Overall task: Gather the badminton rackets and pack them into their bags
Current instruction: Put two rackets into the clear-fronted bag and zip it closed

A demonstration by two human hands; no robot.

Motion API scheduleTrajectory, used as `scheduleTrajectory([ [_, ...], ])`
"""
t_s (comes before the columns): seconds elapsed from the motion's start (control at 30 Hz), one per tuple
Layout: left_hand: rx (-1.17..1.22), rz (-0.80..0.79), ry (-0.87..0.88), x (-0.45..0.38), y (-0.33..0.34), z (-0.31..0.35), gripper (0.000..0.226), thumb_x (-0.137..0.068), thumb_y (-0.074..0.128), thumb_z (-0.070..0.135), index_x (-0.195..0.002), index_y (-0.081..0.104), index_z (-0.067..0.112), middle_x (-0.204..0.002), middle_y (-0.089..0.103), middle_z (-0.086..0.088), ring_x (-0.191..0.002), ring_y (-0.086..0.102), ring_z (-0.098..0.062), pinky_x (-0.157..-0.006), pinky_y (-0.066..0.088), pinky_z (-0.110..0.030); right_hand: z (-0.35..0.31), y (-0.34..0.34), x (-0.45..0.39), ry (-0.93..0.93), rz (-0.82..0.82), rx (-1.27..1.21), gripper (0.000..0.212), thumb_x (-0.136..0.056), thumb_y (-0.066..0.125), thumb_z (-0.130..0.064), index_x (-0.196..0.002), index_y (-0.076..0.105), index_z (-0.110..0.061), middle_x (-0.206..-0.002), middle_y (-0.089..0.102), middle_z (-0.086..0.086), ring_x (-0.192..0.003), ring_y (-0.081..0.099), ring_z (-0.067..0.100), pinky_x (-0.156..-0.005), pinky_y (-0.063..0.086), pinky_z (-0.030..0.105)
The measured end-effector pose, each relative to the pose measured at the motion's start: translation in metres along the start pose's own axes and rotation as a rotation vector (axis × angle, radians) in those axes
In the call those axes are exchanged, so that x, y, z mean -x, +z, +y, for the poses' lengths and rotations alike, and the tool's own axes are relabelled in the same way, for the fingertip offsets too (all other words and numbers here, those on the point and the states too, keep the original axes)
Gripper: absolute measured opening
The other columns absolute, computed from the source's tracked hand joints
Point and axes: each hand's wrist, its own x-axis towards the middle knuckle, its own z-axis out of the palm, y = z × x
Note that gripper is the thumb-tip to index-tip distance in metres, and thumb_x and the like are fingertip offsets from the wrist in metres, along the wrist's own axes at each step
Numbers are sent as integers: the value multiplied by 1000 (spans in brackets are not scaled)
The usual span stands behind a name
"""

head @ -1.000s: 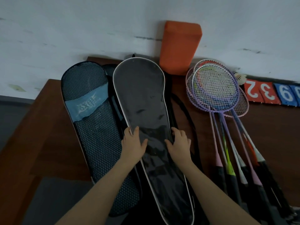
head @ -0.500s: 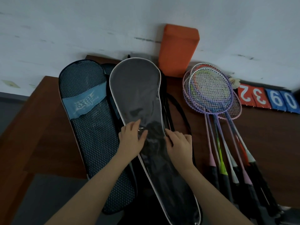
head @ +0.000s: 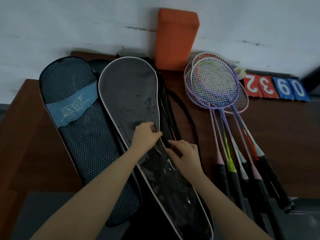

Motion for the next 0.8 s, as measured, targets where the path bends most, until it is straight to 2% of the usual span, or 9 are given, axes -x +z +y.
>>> scheduleTrajectory([
  [0.07, 67, 71, 22, 8, -1, -5, 17, -80, 62, 15, -67, 52, 18, -73, 58, -1, -69, 54, -15, -68, 41, -22, 4, 0, -3, 147, 47, -96, 28, -87, 56, -36, -106, 66, -18, -92, 63, -8, -82, 60, 11, -81, 46, 42],
  [0.1, 120, 94, 39, 12, -3, -7, 1, -81, 63, 15, -82, 63, 15, -81, 63, -1, -75, 58, -14, -71, 41, -17, 7, 0, -6, 198, 60, -108, 24, -88, 58, -32, -108, 64, -18, -93, 62, -8, -83, 59, 11, -82, 46, 46],
  [0.17, 202, 116, 39, 19, -7, -9, 31, -84, 64, 15, -115, 62, 15, -97, 63, 4, -89, 60, -9, -78, 41, -11, 9, 1, -15, 296, 12, -70, 28, -89, 58, -31, -114, 60, -18, -101, 59, -6, -90, 57, 12, -91, 42, 47],
  [0.3, 255, 116, 81, 27, -16, -10, 59, -89, 59, 15, -142, 33, 19, -108, 59, 6, -94, 59, -4, -82, 45, -12, 6, 5, -28, 401, -90, -3, 39, -90, 57, -30, -126, 52, -14, -117, 59, 1, -104, 56, 16, -99, 35, 42],
  [0.4, 155, 122, 142, 27, -20, -10, 63, -92, 51, 9, -146, 22, 24, -98, 53, 9, -84, 55, 0, -73, 42, -9, -2, 1, -34, 343, 21, -116, 34, -88, 62, -16, -120, 57, -11, -107, 65, 0, -92, 56, 7, -97, 40, 41],
  [0.47, 57, 136, 191, 25, -20, -7, 63, -92, 49, 7, -147, 20, 21, -93, 50, 1, -76, 49, -3, -70, 36, -11, -9, -6, -36, 245, 54, -93, 35, -87, 62, -13, -122, 56, -11, -106, 65, -1, -88, 53, 1, -93, 39, 31],
  [0.53, -13, 178, 216, 24, -19, -1, 65, -89, 53, 9, -146, 22, 17, -90, 47, -3, -73, 44, -6, -72, 31, -9, -16, -13, -36, 138, 85, -35, 38, -88, 61, -13, -126, 54, -13, -104, 65, -3, -87, 55, 2, -85, 36, 25],
  [0.67, -37, 271, 196, 27, -12, 19, 65, -87, 60, 13, -144, 28, 11, -89, 46, -5, -76, 43, -12, -73, 28, -10, -30, -28, -35, 41, 159, -95, 37, -87, 62, -7, -123, 59, -12, -88, 62, -2, -74, 56, 9, -75, 45, 28],
  [0.8, 3, 357, 190, 32, 3, 36, 67, -88, 61, 31, -143, 31, 9, -89, 45, -4, -74, 45, -13, -70, 31, -12, -28, -45, -34, -7, 195, -245, 34, -84, 64, -1, -117, 63, -7, -83, 59, -7, -72, 54, -2, -67, 43, 10],
])
